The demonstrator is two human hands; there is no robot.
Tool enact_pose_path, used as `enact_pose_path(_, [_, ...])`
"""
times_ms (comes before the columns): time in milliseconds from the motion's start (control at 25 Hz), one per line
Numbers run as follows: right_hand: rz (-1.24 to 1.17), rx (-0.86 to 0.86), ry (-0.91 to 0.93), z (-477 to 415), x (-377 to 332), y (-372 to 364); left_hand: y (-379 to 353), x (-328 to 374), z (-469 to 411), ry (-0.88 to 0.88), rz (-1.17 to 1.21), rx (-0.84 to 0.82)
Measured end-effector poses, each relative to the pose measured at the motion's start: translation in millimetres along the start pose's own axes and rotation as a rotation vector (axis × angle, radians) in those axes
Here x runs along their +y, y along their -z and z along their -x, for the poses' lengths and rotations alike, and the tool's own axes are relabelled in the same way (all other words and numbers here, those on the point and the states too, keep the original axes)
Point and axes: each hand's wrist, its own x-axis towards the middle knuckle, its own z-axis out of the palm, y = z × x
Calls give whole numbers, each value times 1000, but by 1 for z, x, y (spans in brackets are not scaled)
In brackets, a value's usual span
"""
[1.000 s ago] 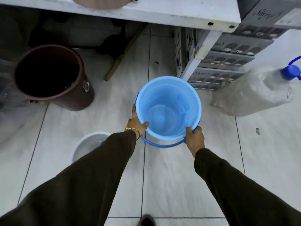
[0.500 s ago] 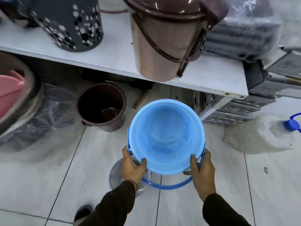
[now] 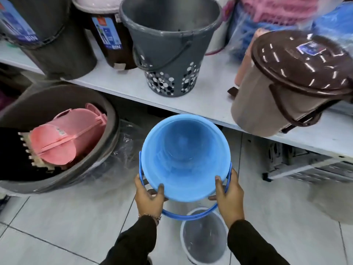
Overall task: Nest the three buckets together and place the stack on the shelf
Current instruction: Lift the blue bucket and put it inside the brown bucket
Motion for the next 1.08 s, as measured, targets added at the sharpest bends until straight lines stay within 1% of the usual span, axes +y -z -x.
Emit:
enact_pose_path(160, [45, 10, -62, -27, 8, -45, 9, -6, -52, 47, -45, -13])
enact_pose_path(360, [77, 7, -237, -57, 26, -79, 17, -25, -99, 121, -96, -39])
enact_pose_path(480, [120, -10, -326, -70, 42, -98, 20, -40, -125, 194, -128, -64])
enact_pose_path(640, [209, -19, -492, -80, 74, -119, 21, -67, -150, 280, -242, -93])
enact_pose_path(760, [364, -58, -573, -74, 99, -132, 29, -90, -154, 305, -429, -127])
enact_pose_path(840, [463, -110, -586, -64, 111, -137, 37, -106, -151, 297, -590, -146])
enact_pose_path(1000, [478, -171, -527, -47, 123, -136, 48, -119, -138, 284, -801, -195])
enact_pose_path(1080, [504, -199, -490, -39, 123, -127, 52, -118, -129, 206, -882, -223])
